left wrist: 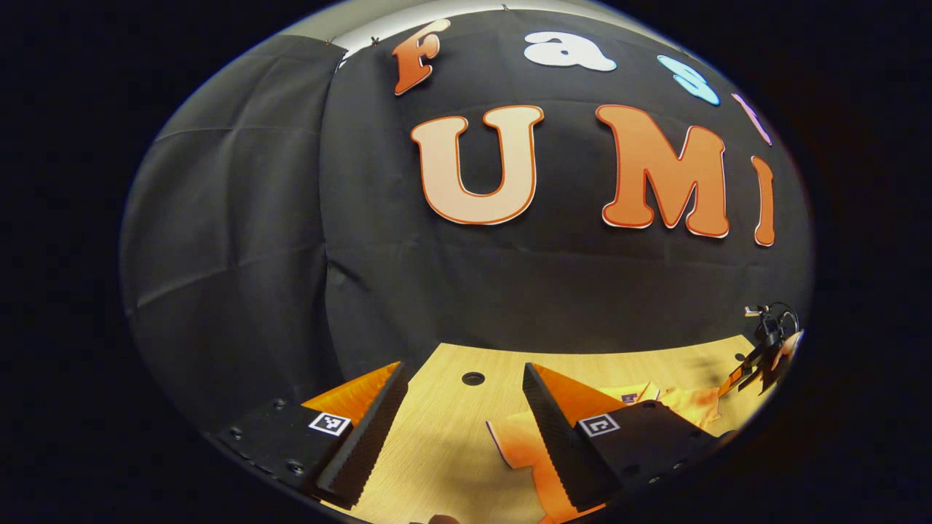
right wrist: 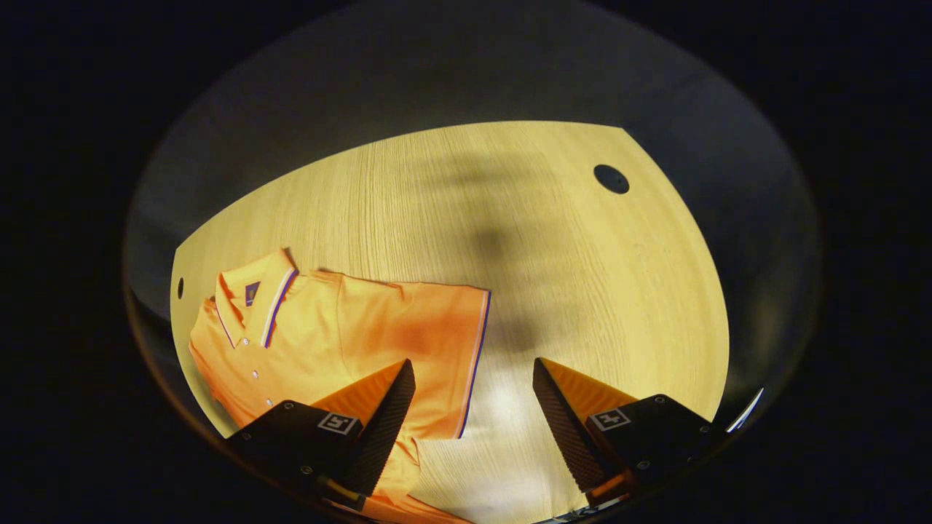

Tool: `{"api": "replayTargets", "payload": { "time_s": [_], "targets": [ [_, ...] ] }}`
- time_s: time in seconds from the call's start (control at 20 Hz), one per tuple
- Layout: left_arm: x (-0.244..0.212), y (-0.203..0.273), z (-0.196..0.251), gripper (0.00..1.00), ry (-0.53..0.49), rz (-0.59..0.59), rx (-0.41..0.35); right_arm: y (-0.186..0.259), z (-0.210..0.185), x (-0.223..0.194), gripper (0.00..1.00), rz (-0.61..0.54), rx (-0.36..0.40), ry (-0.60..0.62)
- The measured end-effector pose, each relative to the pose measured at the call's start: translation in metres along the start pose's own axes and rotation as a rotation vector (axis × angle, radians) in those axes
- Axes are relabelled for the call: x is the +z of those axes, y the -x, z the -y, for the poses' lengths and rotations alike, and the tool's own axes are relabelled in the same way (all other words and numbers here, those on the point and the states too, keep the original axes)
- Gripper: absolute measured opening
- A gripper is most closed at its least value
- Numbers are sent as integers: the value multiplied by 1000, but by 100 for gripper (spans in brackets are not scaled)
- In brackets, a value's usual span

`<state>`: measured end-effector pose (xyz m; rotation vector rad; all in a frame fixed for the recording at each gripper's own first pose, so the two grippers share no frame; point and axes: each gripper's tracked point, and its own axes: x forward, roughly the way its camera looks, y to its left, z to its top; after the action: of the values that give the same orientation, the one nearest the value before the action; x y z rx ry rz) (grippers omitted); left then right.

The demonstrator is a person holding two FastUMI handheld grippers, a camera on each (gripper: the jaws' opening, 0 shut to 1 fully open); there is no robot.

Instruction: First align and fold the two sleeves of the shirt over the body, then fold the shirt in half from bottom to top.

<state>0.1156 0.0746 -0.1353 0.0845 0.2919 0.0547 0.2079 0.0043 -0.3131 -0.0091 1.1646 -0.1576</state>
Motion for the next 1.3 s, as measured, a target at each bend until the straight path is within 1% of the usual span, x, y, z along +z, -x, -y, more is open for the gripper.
{"api": "replayTargets", "payload": {
  "time_s": [0.2,0.3,0.35,0.4,0.45,0.5,0.55,0.65,0.7,0.75,0.8,0.85,1.0,1.15,1.3],
  "targets": [
    [-9,-5,-1,98,0,-26,5,-16,-1,-6,98,-49,-11,5],
    [-12,-4,-5,98,-4,-30,19,-22,-4,-15,91,-96,-7,1],
    [-12,-5,-6,97,-5,-31,23,-26,-3,-18,84,-113,-16,0],
    [-12,-6,-7,97,-5,-31,24,-28,0,-22,82,-127,-33,-3],
    [-12,-7,-8,97,-6,-32,25,-29,-4,-22,78,-143,-5,-23],
    [-13,-5,-8,97,-7,-33,24,-26,-4,-23,75,-155,0,-51],
    [-14,-6,-8,97,-7,-36,24,-28,-4,-20,60,-154,-1,-67],
    [-17,-5,-9,97,-3,-44,25,-31,-8,-18,41,-130,22,-92],
    [-19,-5,-9,97,1,-48,22,-29,-12,-17,17,-125,47,-120],
    [-20,-4,-8,97,3,-50,22,-29,-10,-15,11,-106,50,-127],
    [-19,-4,-9,97,1,-48,22,-29,-11,-15,10,-91,58,-132],
    [-18,-3,-10,97,-2,-44,23,-28,-11,-17,4,-87,59,-123],
    [-14,1,-10,97,-9,-35,19,-18,-15,-9,4,-36,60,-100],
    [-12,2,-9,97,-4,-30,6,3,-19,0,4,17,81,-105],
    [-9,7,-9,97,-1,-17,-9,24,-22,7,4,64,81,-75]
  ]
}}
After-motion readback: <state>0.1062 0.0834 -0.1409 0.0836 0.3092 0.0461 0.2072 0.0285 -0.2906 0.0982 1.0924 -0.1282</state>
